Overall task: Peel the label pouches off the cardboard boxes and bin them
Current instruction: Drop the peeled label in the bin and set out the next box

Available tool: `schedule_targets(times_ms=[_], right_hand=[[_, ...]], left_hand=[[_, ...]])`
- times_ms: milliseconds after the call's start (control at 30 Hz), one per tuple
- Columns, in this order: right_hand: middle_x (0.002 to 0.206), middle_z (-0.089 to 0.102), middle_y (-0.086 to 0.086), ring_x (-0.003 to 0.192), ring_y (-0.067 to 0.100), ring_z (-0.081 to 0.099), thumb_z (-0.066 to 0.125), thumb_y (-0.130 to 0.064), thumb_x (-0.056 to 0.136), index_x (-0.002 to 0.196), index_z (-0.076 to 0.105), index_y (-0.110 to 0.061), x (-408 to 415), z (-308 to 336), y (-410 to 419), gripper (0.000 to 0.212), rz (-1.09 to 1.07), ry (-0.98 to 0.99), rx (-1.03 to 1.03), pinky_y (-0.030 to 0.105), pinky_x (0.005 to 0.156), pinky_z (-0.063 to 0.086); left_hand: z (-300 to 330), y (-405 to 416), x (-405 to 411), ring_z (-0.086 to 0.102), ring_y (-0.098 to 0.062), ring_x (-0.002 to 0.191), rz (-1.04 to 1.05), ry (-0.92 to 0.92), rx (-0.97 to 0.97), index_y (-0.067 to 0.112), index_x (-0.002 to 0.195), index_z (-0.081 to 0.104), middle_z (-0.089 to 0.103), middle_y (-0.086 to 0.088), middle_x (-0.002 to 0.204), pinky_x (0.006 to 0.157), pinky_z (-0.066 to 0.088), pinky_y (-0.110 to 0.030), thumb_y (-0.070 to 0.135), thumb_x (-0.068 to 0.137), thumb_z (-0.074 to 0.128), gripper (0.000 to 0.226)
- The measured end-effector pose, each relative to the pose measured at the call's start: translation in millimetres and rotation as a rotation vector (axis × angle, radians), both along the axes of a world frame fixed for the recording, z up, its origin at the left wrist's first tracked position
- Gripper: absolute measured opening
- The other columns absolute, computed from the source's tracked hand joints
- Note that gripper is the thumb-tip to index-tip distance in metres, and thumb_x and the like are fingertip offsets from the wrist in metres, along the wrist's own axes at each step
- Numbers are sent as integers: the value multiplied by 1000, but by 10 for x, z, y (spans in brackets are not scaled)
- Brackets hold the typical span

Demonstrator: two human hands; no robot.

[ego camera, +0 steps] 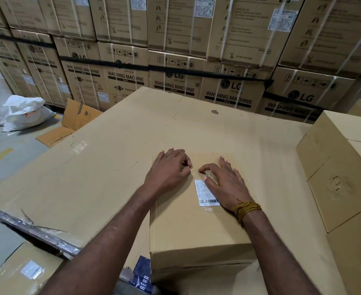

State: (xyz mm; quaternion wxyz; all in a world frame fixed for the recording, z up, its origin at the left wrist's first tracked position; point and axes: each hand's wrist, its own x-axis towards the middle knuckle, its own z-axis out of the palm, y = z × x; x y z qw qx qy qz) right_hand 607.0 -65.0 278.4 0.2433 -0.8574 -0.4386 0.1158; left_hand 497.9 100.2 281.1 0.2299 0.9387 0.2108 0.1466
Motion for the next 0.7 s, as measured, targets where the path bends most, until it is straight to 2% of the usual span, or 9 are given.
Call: schedule_targets(times_ms=[67,233,400,533,700], right_hand=[[167,4,5,154,18,-2,41,-40,102,122,48,-47,-2,1,5,22,-5,1,6,36,120,-1],[167,2,5,154,18,-4,38,-39,103,133,43,-50,-3,16,4,32,8,-8,-21,37,121,-2],[167,5,6,154,18,-2,41,-38,102,123,48,-46,-15,22,1,24,-5,3,1,37,120,-1],[167,3,5,154,18,-5,38,-39,103,135,43,-50,-19,29,-5,34,8,-5,-25,37,121,-2],[167,6,6,154,18,-1,42,-38,101,119,49,-45,-20,25,1,20,-7,6,15,37,121,0]], left_hand=[[-4,0,2,21,-17,149,0,0,2,26,106,58,48,7,145,119,9,-35,23,96,46,15],[-16,12,12,23,-18,149,-6,-3,5,27,103,56,51,9,138,120,10,-37,23,96,46,14],[-13,5,14,22,-17,149,2,-8,4,27,104,57,49,8,142,120,9,-36,22,95,47,14],[-18,7,10,25,-17,148,-3,-20,9,26,104,58,51,8,139,119,11,-36,22,95,47,14],[-25,15,16,23,-16,149,1,-13,-1,27,103,57,50,8,141,120,9,-36,23,95,47,13]])
